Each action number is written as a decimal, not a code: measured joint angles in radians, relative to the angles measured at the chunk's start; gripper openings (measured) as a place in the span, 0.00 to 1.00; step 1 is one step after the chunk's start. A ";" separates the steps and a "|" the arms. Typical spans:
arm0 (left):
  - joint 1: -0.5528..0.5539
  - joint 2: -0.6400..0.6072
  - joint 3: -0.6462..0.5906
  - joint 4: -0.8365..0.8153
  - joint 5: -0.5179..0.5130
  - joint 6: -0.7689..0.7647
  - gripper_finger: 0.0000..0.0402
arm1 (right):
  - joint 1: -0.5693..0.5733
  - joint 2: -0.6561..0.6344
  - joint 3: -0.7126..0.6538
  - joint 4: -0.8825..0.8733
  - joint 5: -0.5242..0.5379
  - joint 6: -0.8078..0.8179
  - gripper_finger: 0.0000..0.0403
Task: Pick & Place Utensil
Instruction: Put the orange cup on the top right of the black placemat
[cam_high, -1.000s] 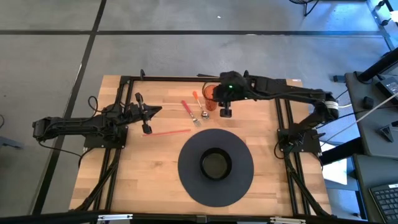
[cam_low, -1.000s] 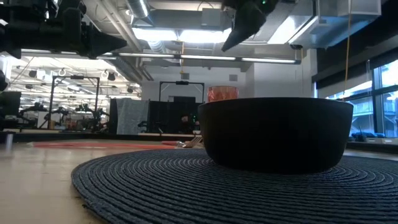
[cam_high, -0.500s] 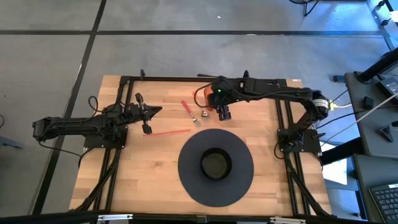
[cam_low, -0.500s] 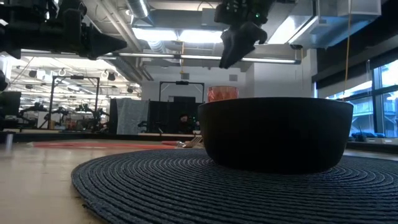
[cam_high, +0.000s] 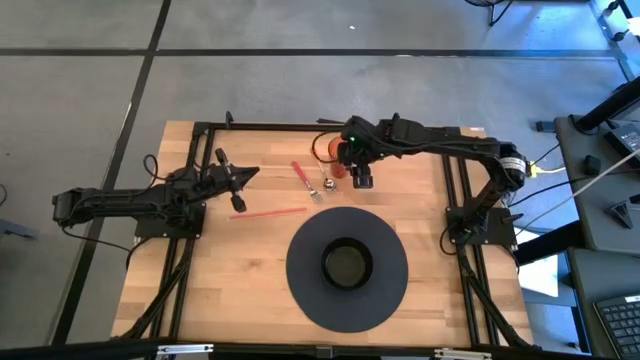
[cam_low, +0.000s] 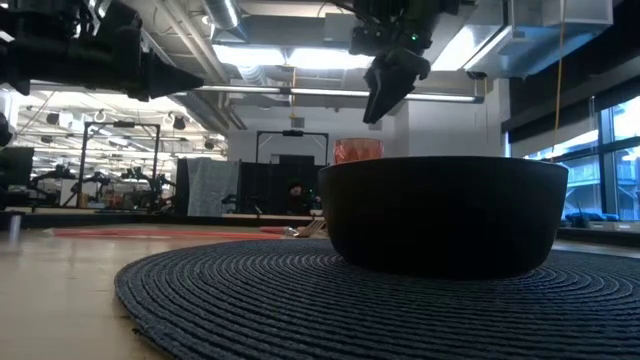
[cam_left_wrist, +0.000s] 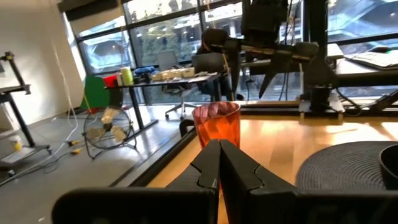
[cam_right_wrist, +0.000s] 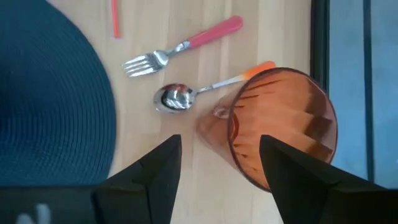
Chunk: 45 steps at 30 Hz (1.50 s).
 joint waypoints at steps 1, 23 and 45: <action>0.000 0.000 0.000 -0.002 -0.002 0.000 0.00 | -0.006 0.002 0.000 0.003 -0.002 0.005 0.53; 0.000 0.000 0.000 -0.003 0.002 0.000 0.00 | -0.049 0.086 -0.011 0.028 -0.001 0.021 0.53; 0.000 0.000 0.000 -0.003 0.002 0.000 0.00 | -0.052 0.130 -0.007 0.041 -0.008 0.000 0.03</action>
